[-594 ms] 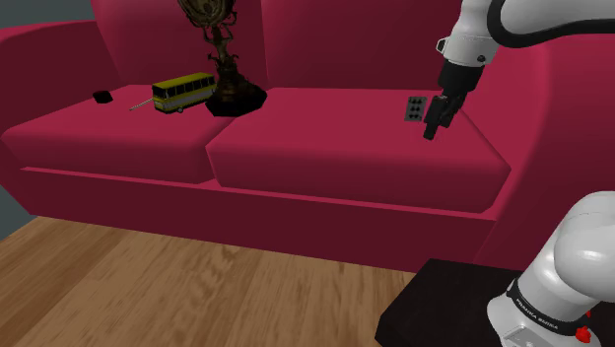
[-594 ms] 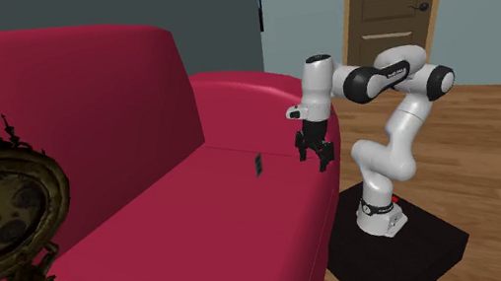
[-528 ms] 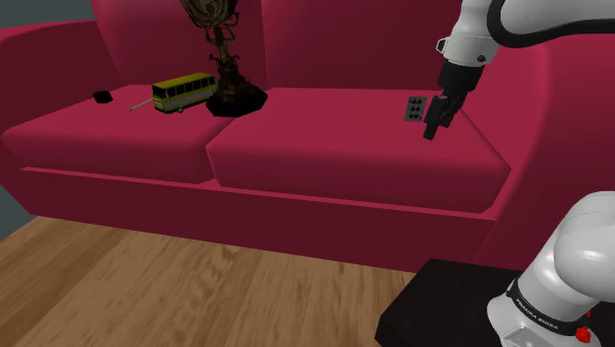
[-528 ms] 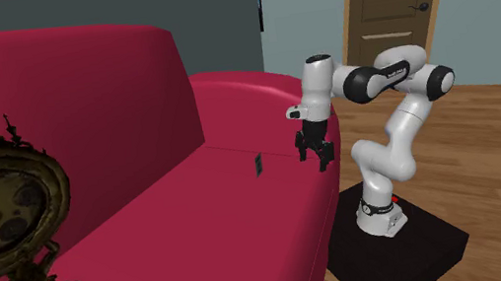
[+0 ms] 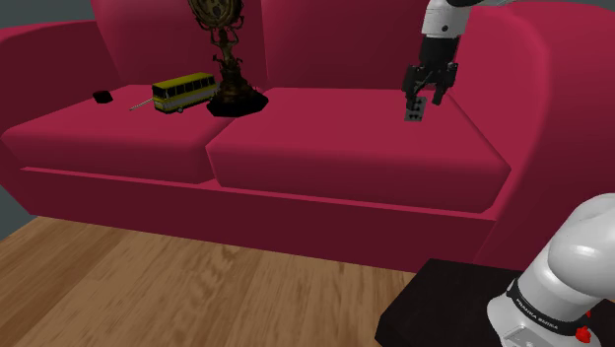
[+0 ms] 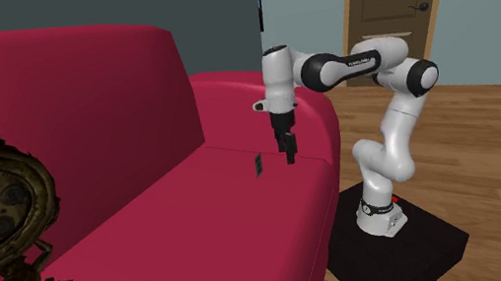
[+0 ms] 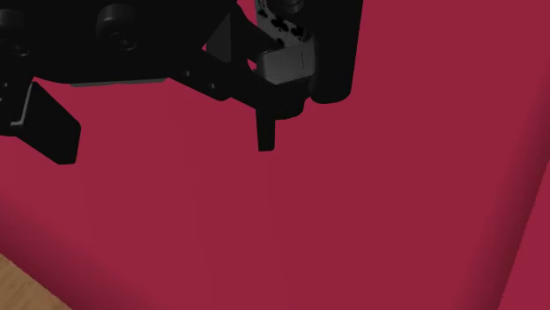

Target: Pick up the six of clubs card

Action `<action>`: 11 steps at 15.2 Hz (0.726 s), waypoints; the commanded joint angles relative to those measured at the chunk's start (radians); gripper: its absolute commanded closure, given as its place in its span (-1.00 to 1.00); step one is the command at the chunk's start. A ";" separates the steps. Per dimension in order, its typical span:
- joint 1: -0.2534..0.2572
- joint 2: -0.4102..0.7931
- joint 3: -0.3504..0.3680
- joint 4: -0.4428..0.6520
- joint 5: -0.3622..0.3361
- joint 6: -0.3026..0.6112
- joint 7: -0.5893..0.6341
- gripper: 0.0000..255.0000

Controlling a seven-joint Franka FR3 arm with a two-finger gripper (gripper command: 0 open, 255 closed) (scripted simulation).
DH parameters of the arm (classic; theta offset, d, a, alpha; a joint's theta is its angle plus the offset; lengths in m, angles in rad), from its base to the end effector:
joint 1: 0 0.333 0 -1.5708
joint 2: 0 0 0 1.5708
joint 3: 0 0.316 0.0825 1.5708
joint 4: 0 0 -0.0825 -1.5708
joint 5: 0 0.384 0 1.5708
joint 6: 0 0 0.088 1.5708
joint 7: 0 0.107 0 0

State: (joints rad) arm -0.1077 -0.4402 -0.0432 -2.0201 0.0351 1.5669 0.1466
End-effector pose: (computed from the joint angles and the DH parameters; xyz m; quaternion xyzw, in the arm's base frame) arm 0.4068 -0.0618 0.6248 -0.9889 0.1461 0.0067 0.0268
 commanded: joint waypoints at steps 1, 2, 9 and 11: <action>-0.026 0.095 -0.015 0.114 0.009 -0.051 0.063 -1.00; -0.038 0.140 -0.024 0.169 0.015 -0.077 0.092 -1.00; -0.107 0.394 -0.094 0.489 0.061 -0.233 0.249 -1.00; -0.107 0.383 -0.093 0.449 0.059 -0.204 0.248 -1.00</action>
State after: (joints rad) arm -0.2128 -0.0581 -0.1347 -1.5608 0.0940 1.3531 0.3921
